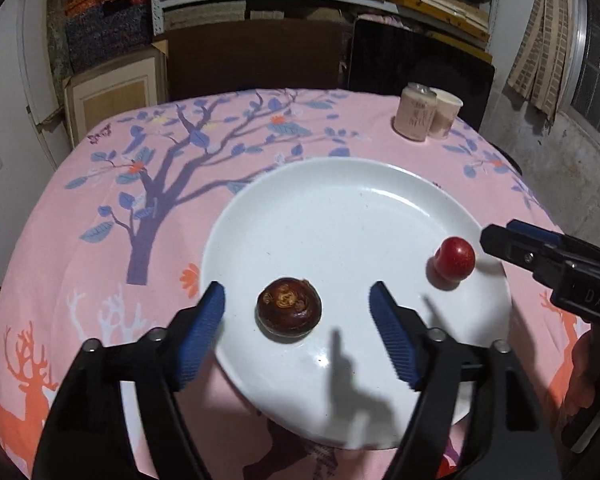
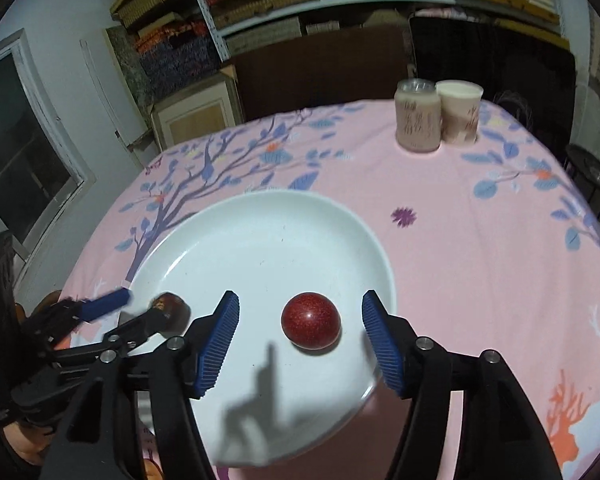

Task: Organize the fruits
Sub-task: 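Lower both held fruits onto the white plate and open both tools, then grasp the dark purple plum with the left tool while the right tool grasps an orange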

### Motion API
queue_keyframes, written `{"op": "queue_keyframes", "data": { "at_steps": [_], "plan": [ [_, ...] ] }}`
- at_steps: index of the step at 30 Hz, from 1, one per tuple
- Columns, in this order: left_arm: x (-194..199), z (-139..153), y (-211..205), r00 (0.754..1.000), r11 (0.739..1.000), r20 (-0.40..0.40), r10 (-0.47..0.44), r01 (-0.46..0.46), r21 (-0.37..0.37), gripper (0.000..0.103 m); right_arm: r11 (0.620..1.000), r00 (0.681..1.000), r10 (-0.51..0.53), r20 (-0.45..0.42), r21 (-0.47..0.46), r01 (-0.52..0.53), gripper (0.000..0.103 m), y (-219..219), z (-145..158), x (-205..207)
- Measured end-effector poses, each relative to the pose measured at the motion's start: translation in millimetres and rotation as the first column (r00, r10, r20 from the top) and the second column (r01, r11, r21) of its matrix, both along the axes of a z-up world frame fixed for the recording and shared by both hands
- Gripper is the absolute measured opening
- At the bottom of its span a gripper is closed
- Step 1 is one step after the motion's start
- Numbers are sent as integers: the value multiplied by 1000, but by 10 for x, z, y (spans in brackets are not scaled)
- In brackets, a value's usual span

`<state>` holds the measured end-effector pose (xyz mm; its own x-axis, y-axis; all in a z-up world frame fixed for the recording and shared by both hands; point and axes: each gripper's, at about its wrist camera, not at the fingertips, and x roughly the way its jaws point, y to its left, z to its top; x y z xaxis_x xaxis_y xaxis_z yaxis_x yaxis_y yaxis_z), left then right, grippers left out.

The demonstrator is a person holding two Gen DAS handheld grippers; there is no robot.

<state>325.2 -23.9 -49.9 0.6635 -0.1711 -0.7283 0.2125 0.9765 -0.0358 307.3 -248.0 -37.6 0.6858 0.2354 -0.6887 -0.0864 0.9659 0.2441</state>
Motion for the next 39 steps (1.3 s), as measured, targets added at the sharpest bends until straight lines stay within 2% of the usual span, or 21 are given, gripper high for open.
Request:
{"op": "queue_keyframes", "data": {
  "at_steps": [3,5,8,13,17,22,25,29,34,35,37,38,39],
  "plan": [
    [-244,143,80,1000,999,26,-12,13,-39,78,1000,1000,5,14,-9,-5,65,-30,81,-256],
    [-490,203,128,999,998,35,-35,37,-43,79,1000,1000,21,17,-16,-21,65,-41,110,-478],
    [-948,230,190,996,996,46,-83,84,-19,79,999,999,29,36,-14,-29,72,-101,133,-940],
    [-1790,120,319,989,990,54,-141,139,35,81,1000,998,27,58,-7,-27,73,-202,10,-1696],
    [-2304,-47,432,989,988,20,-146,145,44,81,999,999,12,47,51,-15,73,-276,-163,-2142],
    [-2413,-255,558,995,996,-49,-85,84,-19,81,996,1000,26,5,85,-26,73,-244,-308,-2388],
    [-2482,-303,539,993,993,-74,-90,84,-79,81,998,999,37,32,56,-39,73,-171,-261,-2549],
    [-2755,-333,379,987,987,-40,-158,158,-8,81,999,997,37,66,4,-38,73,-168,-209,-2749],
    [-2948,-449,294,979,980,-60,-196,197,4,81,999,998,33,45,8,-33,73,-191,-269,-2793],
    [-2946,-468,280,979,981,-60,-193,194,10,79,999,999,34,42,9,-34,73,-185,-276,-2792],
    [-2930,-518,233,979,981,-72,-193,195,20,68,999,998,39,43,6,-40,73,-171,-278,-2801],
    [-2913,-543,211,979,980,-74,-190,193,37,57,999,998,41,44,4,-41,73,-171,-278,-2818],
    [-2899,-570,185,980,980,-75,-186,191,55,49,999,998,41,45,4,-41,73,-173,-275,-2829]
  ]
}}
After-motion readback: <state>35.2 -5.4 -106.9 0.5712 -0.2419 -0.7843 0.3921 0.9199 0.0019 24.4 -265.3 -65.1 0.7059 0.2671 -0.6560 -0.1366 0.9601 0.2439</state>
